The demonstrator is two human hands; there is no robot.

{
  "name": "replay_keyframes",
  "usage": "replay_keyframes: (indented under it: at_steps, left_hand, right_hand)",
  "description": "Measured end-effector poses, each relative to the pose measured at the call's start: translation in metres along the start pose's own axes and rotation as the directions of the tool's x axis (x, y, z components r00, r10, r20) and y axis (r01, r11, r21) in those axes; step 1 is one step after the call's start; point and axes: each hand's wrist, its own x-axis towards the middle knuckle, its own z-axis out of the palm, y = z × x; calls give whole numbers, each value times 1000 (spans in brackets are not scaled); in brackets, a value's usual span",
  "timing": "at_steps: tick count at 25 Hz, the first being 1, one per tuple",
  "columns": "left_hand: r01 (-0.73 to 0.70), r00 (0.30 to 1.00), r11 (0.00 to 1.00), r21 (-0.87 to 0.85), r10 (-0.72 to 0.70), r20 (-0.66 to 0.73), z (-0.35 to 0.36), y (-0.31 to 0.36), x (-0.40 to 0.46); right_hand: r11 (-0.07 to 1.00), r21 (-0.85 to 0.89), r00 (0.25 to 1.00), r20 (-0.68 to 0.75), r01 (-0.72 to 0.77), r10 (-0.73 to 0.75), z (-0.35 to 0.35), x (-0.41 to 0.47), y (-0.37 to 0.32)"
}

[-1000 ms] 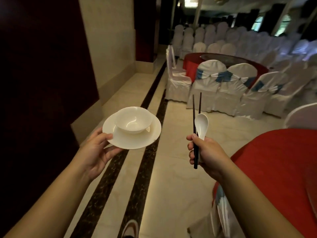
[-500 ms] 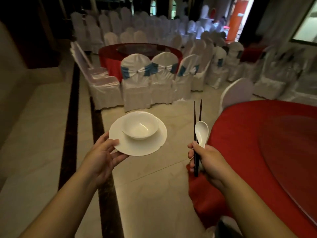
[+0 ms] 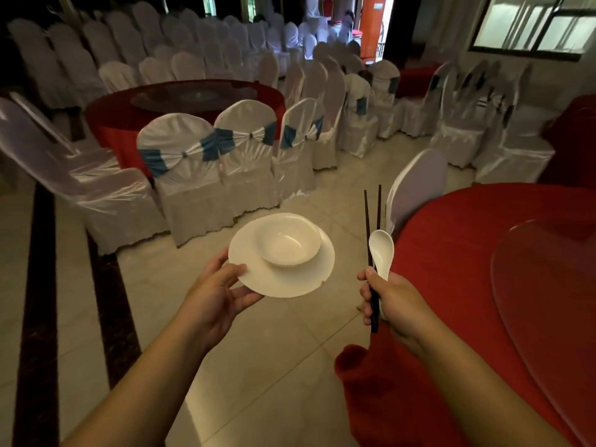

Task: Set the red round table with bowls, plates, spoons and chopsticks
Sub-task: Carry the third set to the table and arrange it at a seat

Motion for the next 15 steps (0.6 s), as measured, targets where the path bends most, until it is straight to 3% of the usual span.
replay_keyframes:
  at_steps: [8, 15]
  left_hand:
    - [102, 972, 994, 51, -110, 208, 70, 18, 239]
    - [192, 850, 954, 232, -280, 446, 176, 55, 471]
  right_hand:
    - [1000, 22, 984, -176, -10, 13, -21, 181, -40]
    - [992, 117, 880, -474, 41, 20, -41, 337, -96]
